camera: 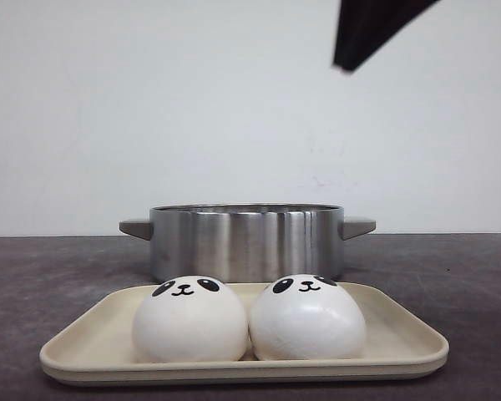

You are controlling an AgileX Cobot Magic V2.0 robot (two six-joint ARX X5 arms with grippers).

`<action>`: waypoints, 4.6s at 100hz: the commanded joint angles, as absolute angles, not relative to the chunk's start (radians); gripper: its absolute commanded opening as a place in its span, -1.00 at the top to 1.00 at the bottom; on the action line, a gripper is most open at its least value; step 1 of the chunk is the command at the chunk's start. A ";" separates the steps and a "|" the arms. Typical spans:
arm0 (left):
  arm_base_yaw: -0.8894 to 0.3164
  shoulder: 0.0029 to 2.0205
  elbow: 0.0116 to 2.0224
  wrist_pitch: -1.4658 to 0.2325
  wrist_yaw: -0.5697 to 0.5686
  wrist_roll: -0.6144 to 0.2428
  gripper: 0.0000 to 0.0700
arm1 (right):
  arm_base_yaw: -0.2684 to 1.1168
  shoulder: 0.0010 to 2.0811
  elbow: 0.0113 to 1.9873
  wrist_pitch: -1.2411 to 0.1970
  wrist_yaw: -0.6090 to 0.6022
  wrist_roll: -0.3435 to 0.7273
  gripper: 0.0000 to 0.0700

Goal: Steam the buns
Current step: 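Lower the right gripper onto the nearer panda bun by the right gripper and grasp, then carry the bun with the right gripper into the steamer and release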

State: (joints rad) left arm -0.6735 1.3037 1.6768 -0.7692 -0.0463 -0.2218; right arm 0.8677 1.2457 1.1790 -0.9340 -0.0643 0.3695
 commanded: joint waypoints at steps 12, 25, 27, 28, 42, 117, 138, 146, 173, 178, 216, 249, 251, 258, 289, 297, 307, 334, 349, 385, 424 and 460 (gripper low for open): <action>-0.715 1.203 1.695 -0.844 -0.053 -0.201 -0.58 | 0.878 1.332 1.196 -0.935 -0.139 0.435 -0.35; -0.742 1.134 1.695 -0.898 -0.057 -0.195 -0.58 | 0.877 1.388 1.196 -0.950 -0.138 0.435 -0.35; -0.744 1.124 1.695 -0.904 -0.057 -0.195 -0.58 | 0.877 1.396 1.196 -0.950 -0.138 0.435 -0.36; -0.746 1.119 1.695 -0.907 -0.057 -0.195 -0.58 | 0.877 1.401 1.196 -0.950 -0.138 0.435 -0.37; -0.753 1.066 1.695 -0.947 -0.065 -0.195 -0.58 | 0.877 1.459 1.196 -0.938 -0.138 0.442 -0.62; -0.753 1.007 1.695 -1.007 -0.109 -0.191 -0.58 | 0.880 1.682 1.190 -0.906 -0.110 0.445 -0.62; -0.753 1.005 1.695 -1.007 -0.109 -0.191 -0.58 | 0.879 1.729 1.189 -0.890 -0.101 0.446 -0.61; -0.753 1.005 1.695 -1.008 -0.109 -0.191 -0.58 | 0.879 1.743 1.189 -0.879 -0.101 0.445 -0.61; -0.753 1.005 1.695 -1.008 -0.109 -0.192 -0.58 | 0.872 1.759 1.189 -0.861 -0.106 0.457 -0.40; -0.753 1.005 1.695 -1.008 -0.109 -0.191 -0.58 | 0.872 1.759 1.189 -0.867 -0.105 0.457 -0.35; -0.753 1.006 1.695 -1.008 -0.109 -0.191 -0.58 | 0.876 1.785 1.189 -0.873 -0.119 0.447 1.00; -0.753 1.006 1.695 -1.011 -0.109 -0.191 -0.58 | 0.877 1.584 1.285 -0.867 -0.075 0.398 0.98; -0.753 1.006 1.695 -1.011 -0.109 -0.191 -0.58 | 0.877 1.566 1.302 -0.862 -0.071 0.388 0.98; -0.753 1.006 1.695 -1.009 -0.109 -0.191 -0.58 | 0.876 1.514 1.364 -0.835 -0.032 0.355 0.98; -0.753 1.006 1.695 -1.009 -0.109 -0.191 -0.58 | 0.735 1.542 1.616 -0.739 0.048 0.185 0.98; -0.753 1.006 1.695 -1.009 -0.110 -0.184 -0.58 | 0.688 1.586 1.631 -0.735 0.031 0.172 0.98; -0.753 1.007 1.695 -1.009 -0.124 -0.184 -0.58 | 0.636 1.662 1.631 -0.727 -0.004 0.168 0.98; -0.753 1.006 1.695 -1.014 -0.134 -0.187 -0.58 | 0.568 1.890 1.631 -0.657 -0.082 0.167 0.98; -0.753 1.007 1.695 -1.027 -0.135 -0.195 -0.58 | 0.558 1.971 1.631 -0.669 -0.081 0.168 0.98; -0.753 1.007 1.695 -1.032 -0.142 -0.195 -0.58 | 0.551 2.003 1.631 -0.714 -0.078 0.165 -0.36; -0.753 1.014 1.691 -1.070 -0.137 -0.200 -0.58 | 0.523 1.954 1.647 -0.741 -0.080 0.163 0.14; -0.790 1.011 1.416 -1.065 -0.074 -0.352 -0.58 | 0.616 1.548 1.651 -0.730 -0.056 0.162 0.95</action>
